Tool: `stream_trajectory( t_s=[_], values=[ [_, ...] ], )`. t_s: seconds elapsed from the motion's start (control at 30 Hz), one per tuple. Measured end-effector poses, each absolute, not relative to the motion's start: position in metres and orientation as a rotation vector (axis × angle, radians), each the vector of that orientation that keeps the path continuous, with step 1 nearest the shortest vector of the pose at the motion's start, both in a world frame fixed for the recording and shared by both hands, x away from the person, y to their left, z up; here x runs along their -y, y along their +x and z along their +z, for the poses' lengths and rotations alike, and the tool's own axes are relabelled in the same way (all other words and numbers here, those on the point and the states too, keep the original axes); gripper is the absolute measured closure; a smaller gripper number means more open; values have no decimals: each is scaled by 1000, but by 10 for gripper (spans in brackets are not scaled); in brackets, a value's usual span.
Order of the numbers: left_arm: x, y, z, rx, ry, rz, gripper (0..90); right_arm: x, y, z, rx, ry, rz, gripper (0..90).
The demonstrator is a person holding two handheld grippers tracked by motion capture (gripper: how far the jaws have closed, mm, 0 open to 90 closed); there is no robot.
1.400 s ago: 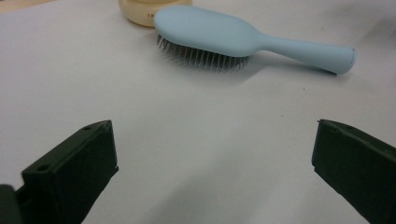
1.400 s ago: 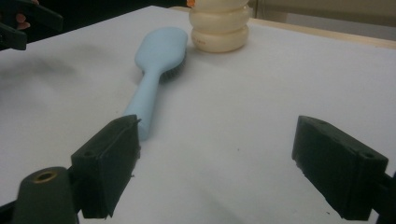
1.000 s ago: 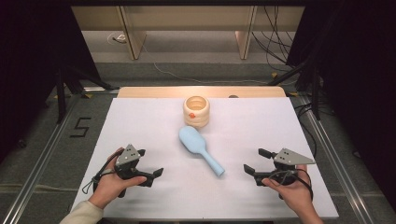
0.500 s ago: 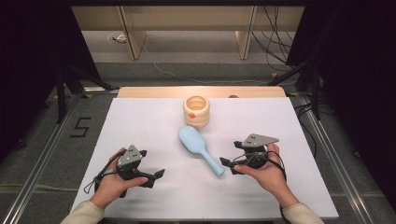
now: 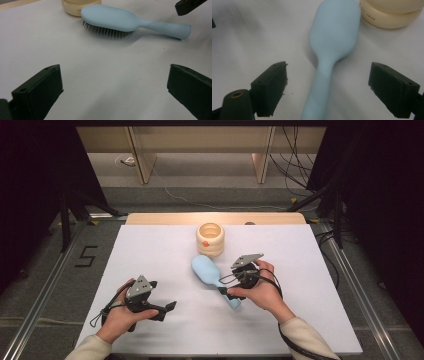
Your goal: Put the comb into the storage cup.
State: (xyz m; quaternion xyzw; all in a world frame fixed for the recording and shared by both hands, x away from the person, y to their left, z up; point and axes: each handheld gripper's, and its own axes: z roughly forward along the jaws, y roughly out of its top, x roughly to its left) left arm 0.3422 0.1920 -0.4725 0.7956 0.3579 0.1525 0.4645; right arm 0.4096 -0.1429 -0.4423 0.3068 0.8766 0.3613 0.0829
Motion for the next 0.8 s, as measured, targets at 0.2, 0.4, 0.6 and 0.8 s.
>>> stream_trajectory(
  t_s=[0.2, 0.4, 0.6, 0.8],
  values=[
    [-191, 342, -473, -875, 1955, 375, 0, 128, 418, -448, -2687, 906, 992, 166],
    [-192, 342, -473, -875, 1954, 375, 0, 117, 427, -456, -2739, 944, 889, 179],
    [-191, 342, -473, -875, 1954, 373, 0, 108, 432, -463, -2780, 956, 813, 217],
    [-191, 342, -473, -875, 1953, 372, 0, 102, 436, -468, -2813, 968, 725, 255]
  ],
)
